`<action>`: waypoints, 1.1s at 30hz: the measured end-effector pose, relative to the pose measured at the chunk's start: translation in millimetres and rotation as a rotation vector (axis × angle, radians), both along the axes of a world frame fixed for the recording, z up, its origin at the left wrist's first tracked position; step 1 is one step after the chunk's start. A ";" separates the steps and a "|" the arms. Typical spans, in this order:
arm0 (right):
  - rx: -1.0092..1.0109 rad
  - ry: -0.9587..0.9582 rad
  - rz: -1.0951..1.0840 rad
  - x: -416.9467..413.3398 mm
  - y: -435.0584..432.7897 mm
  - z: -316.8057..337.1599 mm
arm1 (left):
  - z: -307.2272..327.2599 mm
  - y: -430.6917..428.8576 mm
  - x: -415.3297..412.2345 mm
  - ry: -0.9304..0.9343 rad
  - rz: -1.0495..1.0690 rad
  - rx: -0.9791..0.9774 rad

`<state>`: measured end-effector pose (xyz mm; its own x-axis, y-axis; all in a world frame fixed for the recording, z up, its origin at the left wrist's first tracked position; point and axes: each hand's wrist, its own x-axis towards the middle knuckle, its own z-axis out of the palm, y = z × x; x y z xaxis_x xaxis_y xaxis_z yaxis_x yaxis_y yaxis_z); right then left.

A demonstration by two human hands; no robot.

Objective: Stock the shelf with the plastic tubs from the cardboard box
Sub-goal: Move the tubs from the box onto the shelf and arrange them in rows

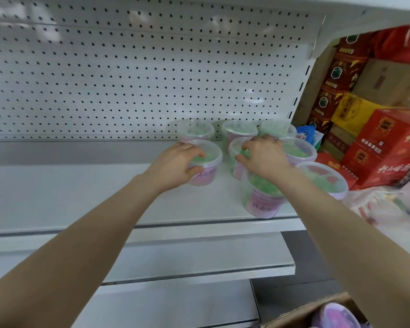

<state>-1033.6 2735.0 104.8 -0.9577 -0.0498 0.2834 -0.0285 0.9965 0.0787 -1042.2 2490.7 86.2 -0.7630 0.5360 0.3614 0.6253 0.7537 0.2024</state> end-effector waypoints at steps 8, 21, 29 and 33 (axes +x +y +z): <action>0.065 0.056 0.061 23.0 2.1 11.3 | 13.8 -2.9 18.8 0.093 0.014 -0.037; 0.124 0.298 0.052 220.1 50.2 -18.1 | -14.1 51.3 144.8 0.349 -0.250 0.079; 0.044 0.175 -0.171 359.5 120.7 -132.8 | -108.8 140.6 242.6 0.106 -0.405 0.126; -0.010 0.023 -0.257 409.3 157.4 -200.7 | -169.4 175.3 274.6 -0.045 -0.458 0.037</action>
